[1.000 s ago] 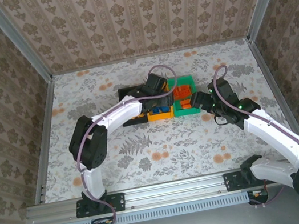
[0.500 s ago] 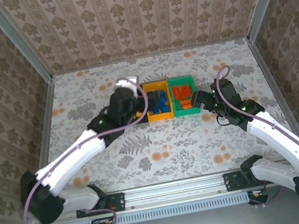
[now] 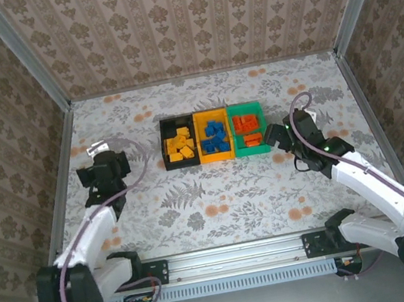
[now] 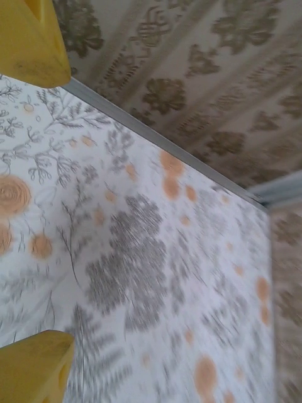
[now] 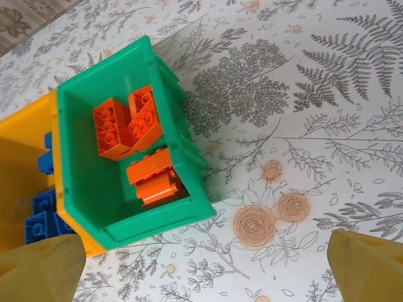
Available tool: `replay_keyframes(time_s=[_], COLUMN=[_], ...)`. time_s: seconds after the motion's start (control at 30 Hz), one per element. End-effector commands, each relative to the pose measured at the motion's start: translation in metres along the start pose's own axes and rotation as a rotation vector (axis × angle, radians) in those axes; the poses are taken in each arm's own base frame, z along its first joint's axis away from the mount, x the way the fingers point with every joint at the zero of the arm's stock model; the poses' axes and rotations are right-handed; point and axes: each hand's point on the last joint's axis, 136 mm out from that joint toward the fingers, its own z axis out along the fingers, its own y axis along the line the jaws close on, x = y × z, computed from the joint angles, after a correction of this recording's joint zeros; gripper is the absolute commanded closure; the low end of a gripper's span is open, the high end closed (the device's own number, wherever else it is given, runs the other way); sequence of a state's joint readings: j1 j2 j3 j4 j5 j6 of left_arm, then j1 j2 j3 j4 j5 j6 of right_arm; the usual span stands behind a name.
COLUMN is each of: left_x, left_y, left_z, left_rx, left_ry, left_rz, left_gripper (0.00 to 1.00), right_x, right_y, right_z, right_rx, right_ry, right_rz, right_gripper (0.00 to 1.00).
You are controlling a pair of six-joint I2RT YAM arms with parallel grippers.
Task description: Sort the legos into containers by color
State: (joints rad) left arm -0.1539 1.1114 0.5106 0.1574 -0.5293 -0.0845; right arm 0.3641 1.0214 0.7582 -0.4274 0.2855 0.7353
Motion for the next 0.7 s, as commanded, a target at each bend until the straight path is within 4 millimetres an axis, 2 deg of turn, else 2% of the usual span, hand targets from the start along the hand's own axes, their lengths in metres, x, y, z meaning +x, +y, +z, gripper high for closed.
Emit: replay_keyframes(time_s=[0.0, 0.1, 0.23, 0.33, 0.4, 0.5, 0.57, 0.6, 0.67], left_x=[-0.005, 0.011, -0.005, 0.008, 0.006, 0.009, 0.022, 0.019, 0.021], left_y=[-0.014, -0.025, -0.038, -0.046, -0.047, -0.047, -0.053, -0.049, -0.046], left_z=[0.022, 0.042, 0.050, 0.062, 0.062, 0.063, 0.058, 0.058, 0.059], left_rx=[0.061, 0.043, 0.114, 0.154, 0.166, 0.203, 0.254, 0.237, 0.229], left_ry=[-0.061, -0.041, -0.133, -0.091, -0.106, -0.100, -0.133, -0.198, -0.149], left_rz=[-0.012, 0.066, 0.035, 0.048, 0.040, 0.020, 0.018, 0.015, -0.014], left_gripper=[0.00, 0.00, 0.00, 0.00, 0.00, 0.00, 0.00, 0.00, 0.00], right_x=[-0.008, -0.011, -0.010, -0.010, -0.014, -0.031, -0.047, -0.053, -0.068], right_y=[-0.012, -0.020, -0.023, -0.023, -0.023, -0.033, -0.039, -0.041, -0.044], right_z=[0.001, -0.001, -0.002, -0.002, -0.004, -0.009, -0.014, -0.015, -0.015], right_rx=[0.053, 0.087, 0.073, 0.054, 0.057, 0.124, 0.166, 0.183, 0.200], right_ry=[-0.065, -0.087, -0.111, -0.129, -0.150, -0.227, -0.301, -0.333, -0.422], right_rz=[-0.018, -0.029, -0.058, -0.107, -0.141, -0.186, -0.232, -0.262, -0.313], right_gripper=[0.00, 0.00, 0.00, 0.00, 0.00, 0.00, 0.00, 0.00, 0.00])
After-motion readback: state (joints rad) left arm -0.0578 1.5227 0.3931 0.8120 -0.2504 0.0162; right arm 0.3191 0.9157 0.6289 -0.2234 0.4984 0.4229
